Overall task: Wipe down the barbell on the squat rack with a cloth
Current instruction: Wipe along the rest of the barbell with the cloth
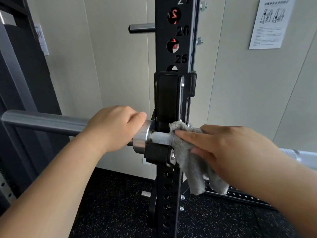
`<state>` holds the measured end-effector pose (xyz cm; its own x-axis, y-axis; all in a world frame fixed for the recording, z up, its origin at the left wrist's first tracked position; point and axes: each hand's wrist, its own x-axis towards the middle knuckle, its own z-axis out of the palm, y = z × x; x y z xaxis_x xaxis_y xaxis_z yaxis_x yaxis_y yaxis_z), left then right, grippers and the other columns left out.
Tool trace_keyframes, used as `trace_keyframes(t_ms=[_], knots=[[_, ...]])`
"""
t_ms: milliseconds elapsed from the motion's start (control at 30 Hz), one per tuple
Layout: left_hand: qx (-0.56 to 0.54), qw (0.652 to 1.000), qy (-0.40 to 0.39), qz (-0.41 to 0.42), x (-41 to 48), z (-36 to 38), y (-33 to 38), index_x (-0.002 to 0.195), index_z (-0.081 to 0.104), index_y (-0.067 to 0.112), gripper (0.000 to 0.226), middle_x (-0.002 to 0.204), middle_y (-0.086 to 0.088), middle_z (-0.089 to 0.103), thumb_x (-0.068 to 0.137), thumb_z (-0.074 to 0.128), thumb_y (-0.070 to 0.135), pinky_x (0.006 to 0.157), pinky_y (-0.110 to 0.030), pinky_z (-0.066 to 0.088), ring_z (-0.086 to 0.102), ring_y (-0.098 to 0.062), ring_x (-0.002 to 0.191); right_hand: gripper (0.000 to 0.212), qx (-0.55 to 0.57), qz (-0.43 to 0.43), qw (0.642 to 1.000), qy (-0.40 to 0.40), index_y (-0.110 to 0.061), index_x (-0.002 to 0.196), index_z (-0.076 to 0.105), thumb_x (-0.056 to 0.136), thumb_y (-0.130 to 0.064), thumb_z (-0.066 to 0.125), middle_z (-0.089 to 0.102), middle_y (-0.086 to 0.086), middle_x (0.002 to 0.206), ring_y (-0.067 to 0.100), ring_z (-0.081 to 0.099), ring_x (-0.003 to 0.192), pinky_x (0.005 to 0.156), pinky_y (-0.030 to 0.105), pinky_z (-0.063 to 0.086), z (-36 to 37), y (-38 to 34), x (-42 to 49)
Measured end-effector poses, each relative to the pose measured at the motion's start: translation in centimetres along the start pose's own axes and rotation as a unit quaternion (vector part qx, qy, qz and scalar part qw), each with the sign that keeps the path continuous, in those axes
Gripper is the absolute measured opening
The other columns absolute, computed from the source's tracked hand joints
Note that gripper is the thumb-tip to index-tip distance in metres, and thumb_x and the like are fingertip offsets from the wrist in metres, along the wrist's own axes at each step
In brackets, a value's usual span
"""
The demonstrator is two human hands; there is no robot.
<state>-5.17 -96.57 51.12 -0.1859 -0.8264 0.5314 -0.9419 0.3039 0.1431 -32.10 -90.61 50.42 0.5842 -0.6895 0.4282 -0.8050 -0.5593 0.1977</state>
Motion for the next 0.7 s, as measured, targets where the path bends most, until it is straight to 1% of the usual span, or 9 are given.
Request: trace_keyframes(t_ms=[100,233,333,400,467,500,533,633,700], knots=[[-0.005,1.0,-0.003,0.003,0.1,0.0,0.0,0.066,0.036,0.009,0.057,0.062,-0.01,0.046,0.091,0.019,0.057,0.062,-0.039,0.042,0.052,-0.033,0.068,0.061,0.001,-0.002,1.0,0.013,-0.043,0.139,0.048,0.097,-0.061,0.008,0.057,-0.018,0.086,0.008,0.058,0.067,0.062,0.025,0.052,0.0,-1.1,1.5],[0.001,1.0,0.012,0.008,-0.2,0.0,-0.1,0.066,0.034,0.01,0.054,0.059,-0.008,0.04,0.092,0.02,0.055,0.057,-0.037,0.035,0.046,-0.031,0.063,0.056,0.001,0.029,0.999,0.018,-0.038,0.109,0.057,0.099,-0.061,0.008,0.05,-0.017,0.07,0.006,0.051,0.052,0.048,0.026,0.051,0.6,-0.4,0.5],[0.006,1.0,0.01,0.009,-0.1,0.1,0.0,0.067,0.033,0.011,0.052,0.058,-0.007,0.038,0.092,0.02,0.054,0.056,-0.037,0.033,0.042,-0.03,0.061,0.062,-0.023,0.093,0.995,-0.014,-0.039,0.099,0.044,0.085,-0.071,-0.007,0.054,-0.017,0.076,0.0,0.055,0.065,0.062,0.022,0.051,-0.5,0.6,-1.3],[0.008,1.0,0.007,0.009,0.1,0.2,0.0,0.067,0.033,0.01,0.053,0.058,-0.006,0.037,0.092,0.02,0.055,0.056,-0.037,0.032,0.041,-0.029,0.06,0.05,-0.031,0.094,0.994,-0.037,-0.038,0.092,0.034,0.088,-0.072,-0.003,0.054,-0.015,0.078,0.002,0.056,0.069,0.066,0.025,0.053,-1.1,0.6,-1.4],[0.008,1.0,0.008,0.011,0.1,0.1,0.0,0.065,0.032,0.011,0.052,0.057,-0.005,0.036,0.092,0.021,0.055,0.056,-0.037,0.031,0.04,-0.029,0.059,0.035,-0.038,0.075,0.995,-0.051,-0.037,0.09,0.027,0.097,-0.072,0.032,0.047,-0.014,0.077,0.006,0.055,0.068,0.067,0.03,0.058,-0.6,-0.2,-0.3],[0.007,1.0,0.01,0.013,0.0,0.1,0.0,0.065,0.032,0.011,0.052,0.057,-0.005,0.036,0.092,0.021,0.054,0.055,-0.037,0.03,0.039,-0.029,0.058,0.041,-0.053,0.05,0.996,-0.048,-0.036,0.091,0.025,0.096,-0.068,0.051,0.042,-0.015,0.076,0.008,0.05,0.064,0.064,0.033,0.059,-0.2,-0.9,0.4],[0.007,1.0,0.014,0.018,-0.1,0.1,0.0,0.065,0.032,0.01,0.053,0.056,-0.006,0.037,0.092,0.021,0.054,0.055,-0.038,0.03,0.04,-0.029,0.058,0.043,-0.055,0.033,0.997,-0.044,-0.035,0.092,0.024,0.096,-0.065,0.055,0.037,-0.014,0.076,0.009,0.046,0.062,0.062,0.034,0.059,0.2,-1.4,1.1],[0.003,0.999,0.031,0.031,-0.5,0.3,-0.1,0.065,0.034,0.009,0.054,0.057,-0.011,0.042,0.092,0.021,0.053,0.055,-0.038,0.032,0.047,-0.033,0.061,0.037,-0.045,0.043,0.996,-0.056,-0.03,0.094,0.026,0.102,-0.067,0.028,0.041,-0.011,0.077,0.013,0.045,0.064,0.063,0.034,0.054,-0.1,-1.0,1.4],[0.002,0.999,0.037,0.036,-0.5,0.3,-0.2,0.065,0.034,0.009,0.053,0.058,-0.013,0.045,0.092,0.021,0.053,0.056,-0.038,0.035,0.051,-0.034,0.063,0.045,-0.048,0.069,0.992,-0.094,-0.031,0.089,0.03,0.096,-0.076,0.025,0.051,-0.011,0.077,0.009,0.051,0.067,0.066,0.032,0.054,-1.0,0.3,0.1]])
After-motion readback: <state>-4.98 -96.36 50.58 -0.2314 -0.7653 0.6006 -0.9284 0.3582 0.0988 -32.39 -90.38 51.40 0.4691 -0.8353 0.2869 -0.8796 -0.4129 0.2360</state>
